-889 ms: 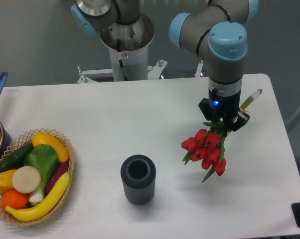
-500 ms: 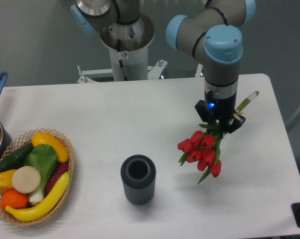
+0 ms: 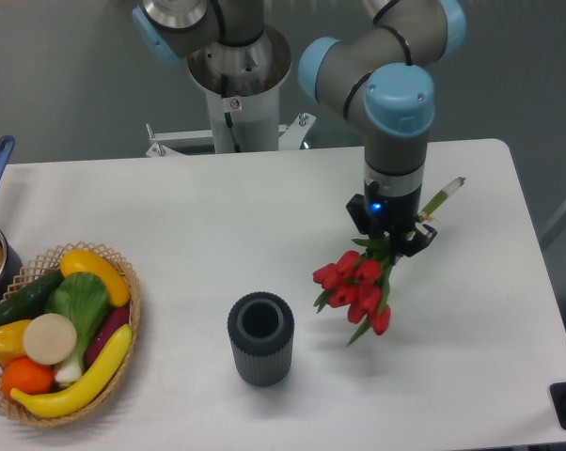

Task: Place the flowers on the table
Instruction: 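Carry the red tulips with the gripper toward the grey vase, lowering them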

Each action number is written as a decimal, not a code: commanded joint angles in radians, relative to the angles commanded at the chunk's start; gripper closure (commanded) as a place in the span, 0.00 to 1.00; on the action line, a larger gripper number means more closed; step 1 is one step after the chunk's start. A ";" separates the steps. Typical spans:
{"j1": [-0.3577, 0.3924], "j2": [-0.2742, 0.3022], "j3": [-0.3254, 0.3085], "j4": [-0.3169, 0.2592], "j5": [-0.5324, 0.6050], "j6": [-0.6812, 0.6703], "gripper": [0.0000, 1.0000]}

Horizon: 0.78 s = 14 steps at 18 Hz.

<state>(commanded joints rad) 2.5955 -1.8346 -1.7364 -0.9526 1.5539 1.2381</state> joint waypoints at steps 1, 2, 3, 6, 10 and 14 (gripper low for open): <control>-0.008 -0.002 -0.008 0.002 -0.002 -0.011 0.66; -0.018 -0.005 -0.011 0.005 0.000 -0.014 0.66; -0.021 -0.005 -0.017 0.005 0.000 -0.014 0.66; -0.025 -0.008 -0.037 0.006 -0.002 -0.014 0.66; -0.043 -0.037 -0.042 0.008 -0.003 -0.014 0.66; -0.052 -0.064 -0.043 0.034 -0.005 -0.014 0.64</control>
<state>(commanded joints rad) 2.5434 -1.8990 -1.7794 -0.9189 1.5493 1.2241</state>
